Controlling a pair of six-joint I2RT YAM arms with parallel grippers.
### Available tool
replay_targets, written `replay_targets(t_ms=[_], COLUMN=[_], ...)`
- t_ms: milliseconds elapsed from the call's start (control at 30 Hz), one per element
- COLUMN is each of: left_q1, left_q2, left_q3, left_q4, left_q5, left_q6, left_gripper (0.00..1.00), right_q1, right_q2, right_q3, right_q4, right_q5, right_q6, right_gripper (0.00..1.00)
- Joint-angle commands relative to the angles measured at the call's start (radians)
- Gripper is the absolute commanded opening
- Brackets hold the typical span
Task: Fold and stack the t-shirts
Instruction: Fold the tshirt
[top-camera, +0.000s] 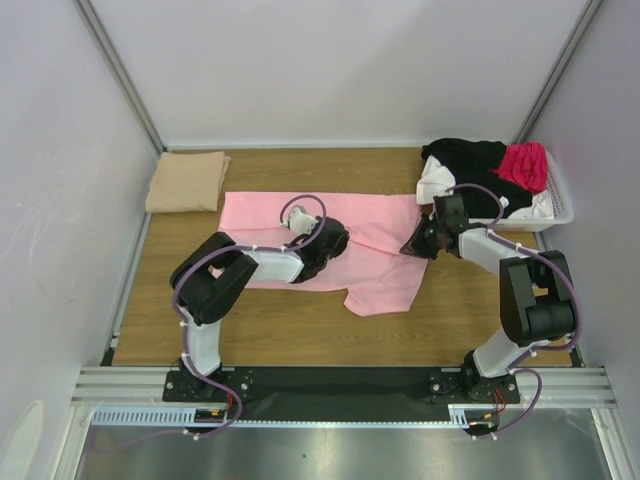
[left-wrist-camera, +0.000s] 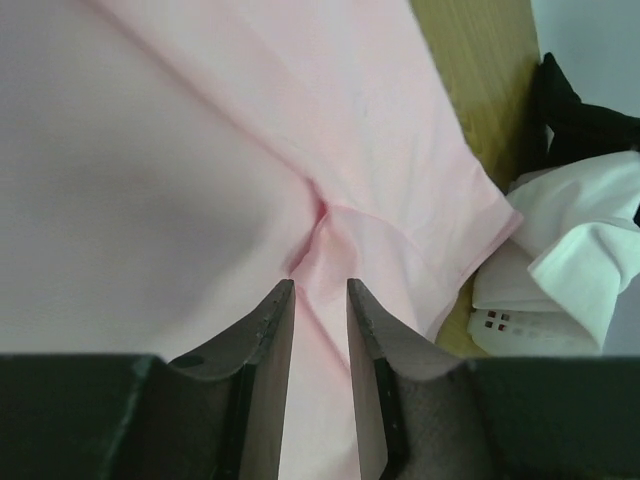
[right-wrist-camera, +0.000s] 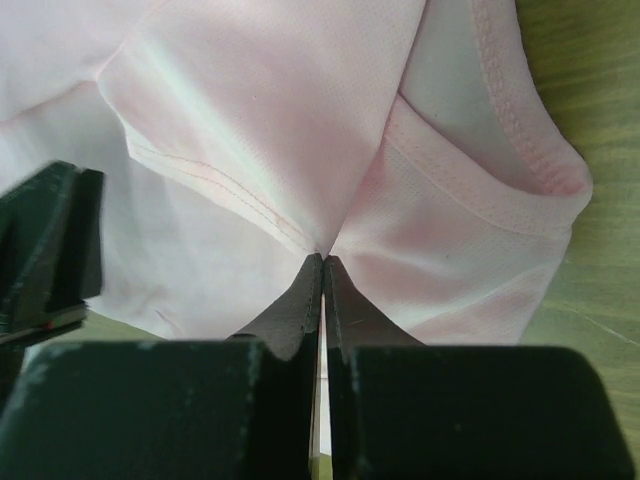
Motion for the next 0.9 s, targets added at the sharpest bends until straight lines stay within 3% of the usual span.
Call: replay_targets(t_ms=[0,133,867], left_q1=[0.01,0.01,0.007], left_q2=[0.013,0.042,0.104], left_q3=[0.081,0.096,0.113], left_q4=[0.009,0.017,0.013], left_q5=[0.006,0.026,0.077], left_q6=[0.121,0.121,0.137], left_gripper=[0.33,0.38,0.41], right_q1=[-0.003,-0.003,-0.004], right_q2=[0.007,0.01,0.024], right_q3=[-0.021,-0.024,0.004], right_q4=[-0.011,-0.003,-0.001], right_q5=[-0.004,-0.008,-0.017], right_q6=[-0.023,-0.022,-0.023], right_gripper=[0.0,0.0,0.0])
